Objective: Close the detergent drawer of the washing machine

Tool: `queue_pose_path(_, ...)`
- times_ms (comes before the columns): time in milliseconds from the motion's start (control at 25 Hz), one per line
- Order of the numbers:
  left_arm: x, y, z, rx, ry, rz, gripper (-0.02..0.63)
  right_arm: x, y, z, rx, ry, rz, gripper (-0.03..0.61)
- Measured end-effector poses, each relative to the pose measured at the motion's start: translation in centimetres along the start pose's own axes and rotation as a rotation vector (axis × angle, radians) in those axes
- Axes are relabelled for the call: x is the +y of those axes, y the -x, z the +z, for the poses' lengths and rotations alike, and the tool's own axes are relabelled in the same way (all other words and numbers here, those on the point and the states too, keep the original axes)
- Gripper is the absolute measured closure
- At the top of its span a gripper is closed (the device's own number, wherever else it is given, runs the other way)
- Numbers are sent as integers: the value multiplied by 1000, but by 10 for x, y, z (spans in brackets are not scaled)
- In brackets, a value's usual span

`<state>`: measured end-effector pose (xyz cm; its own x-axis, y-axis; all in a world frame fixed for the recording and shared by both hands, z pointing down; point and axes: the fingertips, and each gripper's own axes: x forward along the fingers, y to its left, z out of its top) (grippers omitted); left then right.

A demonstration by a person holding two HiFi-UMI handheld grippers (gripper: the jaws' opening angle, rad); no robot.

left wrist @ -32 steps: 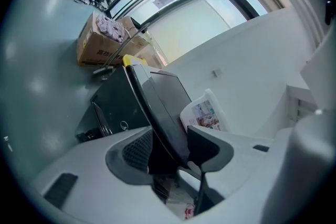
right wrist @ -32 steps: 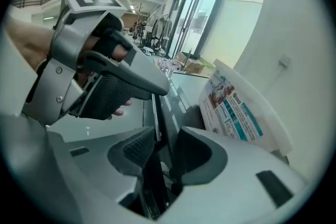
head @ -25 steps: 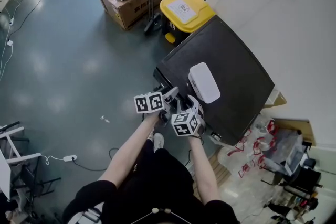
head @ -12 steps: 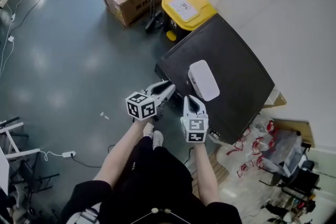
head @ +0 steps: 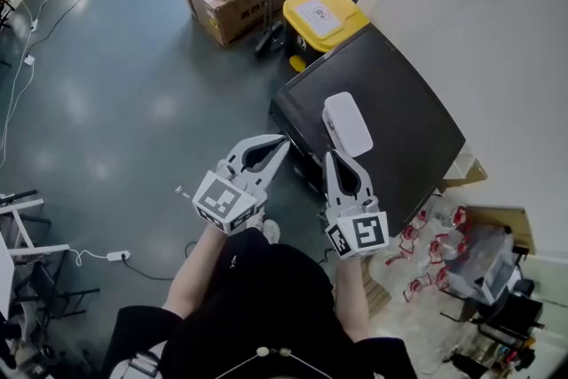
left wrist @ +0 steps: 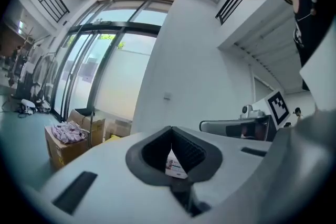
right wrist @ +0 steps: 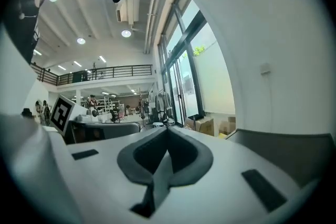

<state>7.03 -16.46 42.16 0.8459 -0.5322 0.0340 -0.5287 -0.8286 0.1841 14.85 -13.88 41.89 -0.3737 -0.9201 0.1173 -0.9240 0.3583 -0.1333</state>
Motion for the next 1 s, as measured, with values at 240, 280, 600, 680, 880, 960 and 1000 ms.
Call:
queue_pose_path(240, -21, 18, 34, -9, -144, 26, 607, 10, 27, 37, -74, 28, -4, 575)
queue_pose_path(280, -23, 21, 40, -18, -142, 28, 607, 11, 30, 41, -81, 31, -12, 575)
queue_pose_path(600, -27, 42, 69, -75, -141, 17, 607, 19, 39, 58, -101, 83, -73, 575)
queue_pose_path(680, -25, 42, 70, -69, -143, 6, 607, 23, 38, 60, -100, 107, -81, 575)
queue_pose_path(880, -24, 29, 64, -47, -162, -2, 607, 21, 36, 63, -108, 120, -95, 575)
queue_pose_path(960, -25, 26, 61, -34, -160, 0, 607, 20, 38, 64, -109, 112, -97, 575)
queue_pose_path(1000, -25, 24, 60, -30, -157, 2, 607, 19, 39, 64, -109, 110, -98, 575)
